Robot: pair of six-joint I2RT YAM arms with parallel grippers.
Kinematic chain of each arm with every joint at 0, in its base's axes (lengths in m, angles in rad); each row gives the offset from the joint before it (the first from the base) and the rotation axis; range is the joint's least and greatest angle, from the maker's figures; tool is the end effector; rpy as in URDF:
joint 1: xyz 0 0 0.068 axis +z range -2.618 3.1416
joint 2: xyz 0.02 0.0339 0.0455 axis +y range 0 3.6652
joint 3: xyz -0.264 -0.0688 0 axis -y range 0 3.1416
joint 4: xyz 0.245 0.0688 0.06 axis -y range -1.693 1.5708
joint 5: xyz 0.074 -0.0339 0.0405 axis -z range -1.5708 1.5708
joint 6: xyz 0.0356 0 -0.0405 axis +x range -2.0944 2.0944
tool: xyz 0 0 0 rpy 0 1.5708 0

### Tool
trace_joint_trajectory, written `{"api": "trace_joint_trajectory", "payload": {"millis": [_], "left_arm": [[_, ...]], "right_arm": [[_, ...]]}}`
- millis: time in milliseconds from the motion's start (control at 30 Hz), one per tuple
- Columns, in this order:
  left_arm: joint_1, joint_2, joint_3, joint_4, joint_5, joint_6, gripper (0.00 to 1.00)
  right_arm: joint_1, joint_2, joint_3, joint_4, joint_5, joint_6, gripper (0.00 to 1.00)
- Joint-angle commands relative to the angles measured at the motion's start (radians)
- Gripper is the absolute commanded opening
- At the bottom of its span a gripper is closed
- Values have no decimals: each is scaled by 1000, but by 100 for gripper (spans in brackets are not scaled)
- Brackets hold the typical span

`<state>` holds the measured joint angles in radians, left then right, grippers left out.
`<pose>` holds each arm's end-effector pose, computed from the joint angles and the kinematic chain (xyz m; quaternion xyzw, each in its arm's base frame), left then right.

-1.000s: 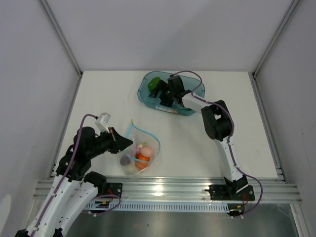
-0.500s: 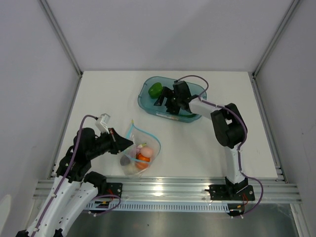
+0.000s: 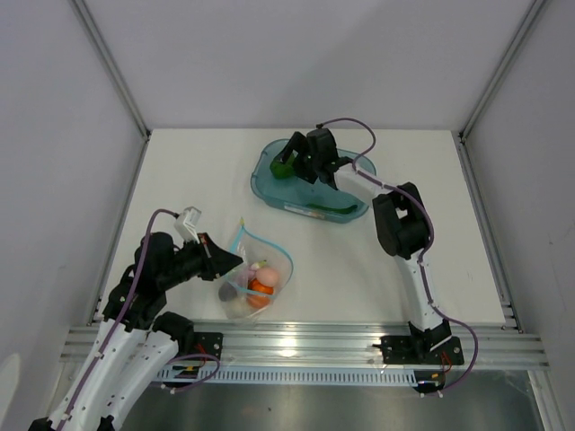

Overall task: Place the food in the zip-top bag and seal the zipper
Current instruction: Pick up the fake vegetable from the bin.

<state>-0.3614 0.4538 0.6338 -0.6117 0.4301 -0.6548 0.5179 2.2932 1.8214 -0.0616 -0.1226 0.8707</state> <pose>0.0973 -0.0526 0.2876 -0.0064 0.8307 -0.4133 0.3728 0.4620 0.2682 0.1981 0.1222 0.8587 0.3575 0.3462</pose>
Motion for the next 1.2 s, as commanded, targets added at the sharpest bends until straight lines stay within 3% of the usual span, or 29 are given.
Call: {"api": "trace_joint_trajectory", "payload": {"millis": [0,200,1067,1167], "left_arm": [[6,3,18,3,12,-2,1],[6,2,7,6,15,0,1],[6,11,-20,30,29,-12,1],[6,11,-23,32,27,-11,1]], "right_arm": [[4,64,90,0,101,54,99],[14,87,130,-80,227,21,100],[8,291,306,3,226,97,99],[4,293,291,17,213,108,90]]}}
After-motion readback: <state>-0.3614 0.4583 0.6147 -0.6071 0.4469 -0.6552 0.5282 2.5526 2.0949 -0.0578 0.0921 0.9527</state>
